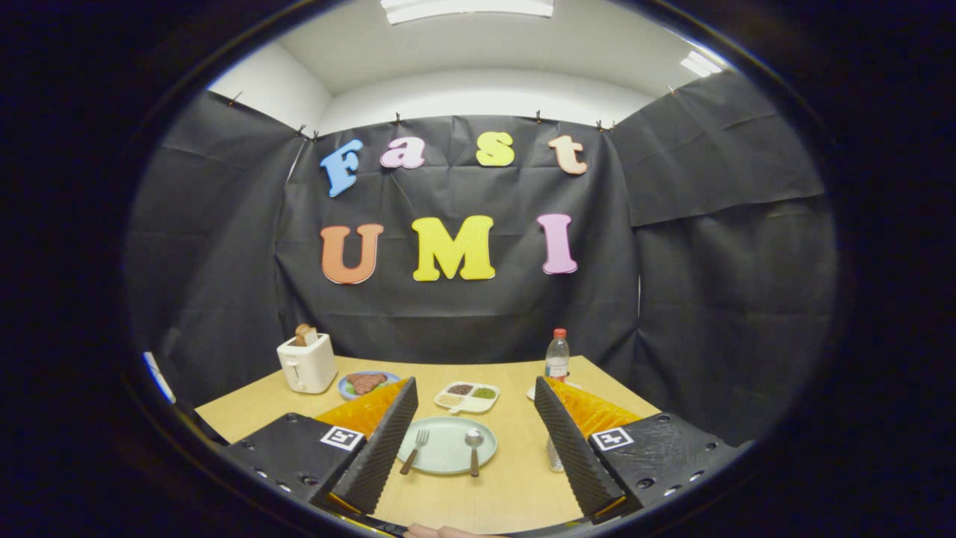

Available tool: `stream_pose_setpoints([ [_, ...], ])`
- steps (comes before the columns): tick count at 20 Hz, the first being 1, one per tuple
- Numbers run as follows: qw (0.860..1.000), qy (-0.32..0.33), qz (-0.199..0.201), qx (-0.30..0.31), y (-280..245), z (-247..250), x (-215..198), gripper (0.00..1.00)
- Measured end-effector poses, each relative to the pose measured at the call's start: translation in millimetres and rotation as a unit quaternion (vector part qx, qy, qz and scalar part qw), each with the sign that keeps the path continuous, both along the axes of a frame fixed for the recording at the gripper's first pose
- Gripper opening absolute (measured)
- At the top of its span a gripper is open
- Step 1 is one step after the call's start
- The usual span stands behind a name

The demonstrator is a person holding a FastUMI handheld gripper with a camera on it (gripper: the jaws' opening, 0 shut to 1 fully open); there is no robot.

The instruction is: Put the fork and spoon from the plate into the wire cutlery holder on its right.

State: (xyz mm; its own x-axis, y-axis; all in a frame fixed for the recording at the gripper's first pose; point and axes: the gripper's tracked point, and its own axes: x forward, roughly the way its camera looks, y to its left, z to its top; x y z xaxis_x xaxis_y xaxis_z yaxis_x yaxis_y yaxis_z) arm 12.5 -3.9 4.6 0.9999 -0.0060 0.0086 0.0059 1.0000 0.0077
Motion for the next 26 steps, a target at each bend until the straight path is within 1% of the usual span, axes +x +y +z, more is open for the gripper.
stream_pose_setpoints([
  [4, 1.000, 0.017, 0.000, -0.005, 0.7, -8.0, 15.4, 0.95],
  [8, 0.999, 0.042, 0.002, -0.002, 2.0, -20.2, 39.5, 0.95],
  [13, 0.995, 0.095, 0.005, -0.020, 7.9, -49.5, 80.7, 0.95],
  [17, 0.988, 0.146, 0.014, -0.037, 17.1, -80.2, 115.3, 0.95],
  [19, 0.982, 0.182, 0.019, -0.040, 20.8, -99.4, 135.4, 0.95],
  [21, 0.973, 0.224, 0.022, -0.043, 23.6, -124.1, 154.4, 0.95],
  [23, 0.961, 0.273, 0.026, -0.038, 26.9, -153.1, 171.1, 0.95],
  [26, 0.937, 0.349, 0.021, -0.022, 24.5, -194.5, 189.4, 0.93],
])
